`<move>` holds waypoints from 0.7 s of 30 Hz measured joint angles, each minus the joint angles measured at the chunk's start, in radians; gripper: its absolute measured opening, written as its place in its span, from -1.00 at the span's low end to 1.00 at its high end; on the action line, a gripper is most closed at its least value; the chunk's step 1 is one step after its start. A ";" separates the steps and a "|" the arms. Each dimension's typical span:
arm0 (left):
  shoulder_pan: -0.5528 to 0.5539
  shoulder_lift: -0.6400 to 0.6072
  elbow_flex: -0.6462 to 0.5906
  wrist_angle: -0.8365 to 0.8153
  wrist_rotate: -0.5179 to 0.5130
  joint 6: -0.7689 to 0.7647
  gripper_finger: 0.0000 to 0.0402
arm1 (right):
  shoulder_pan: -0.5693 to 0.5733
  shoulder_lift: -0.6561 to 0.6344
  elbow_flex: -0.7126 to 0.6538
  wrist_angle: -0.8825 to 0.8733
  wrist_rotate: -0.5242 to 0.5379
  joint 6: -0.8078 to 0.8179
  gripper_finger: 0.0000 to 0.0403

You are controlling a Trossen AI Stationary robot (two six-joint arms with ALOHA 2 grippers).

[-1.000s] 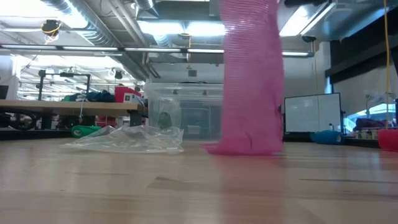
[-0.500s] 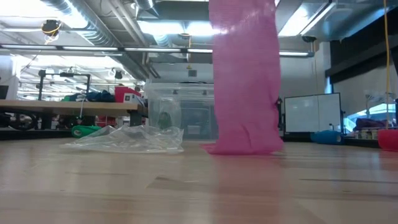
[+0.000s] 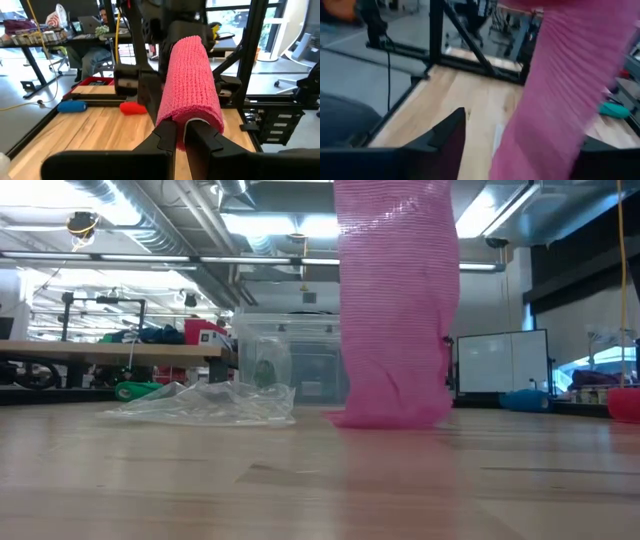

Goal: Roll bandage
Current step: Roll the pink bandage

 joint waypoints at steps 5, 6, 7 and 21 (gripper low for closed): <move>0.000 0.000 0.000 0.001 0.000 0.004 -0.92 | -0.038 0.001 -0.131 0.248 -0.020 -0.002 -0.15; 0.000 0.000 0.000 0.002 0.000 0.004 -0.92 | -0.044 0.001 -0.148 0.295 -0.020 -0.002 -0.18; 0.000 0.000 0.000 0.001 0.000 0.004 -0.92 | -0.044 0.001 -0.157 0.327 -0.020 -0.002 -0.19; 0.001 0.000 0.000 0.081 0.018 -0.048 -0.92 | -0.041 0.006 -0.163 0.250 0.033 -0.036 -0.93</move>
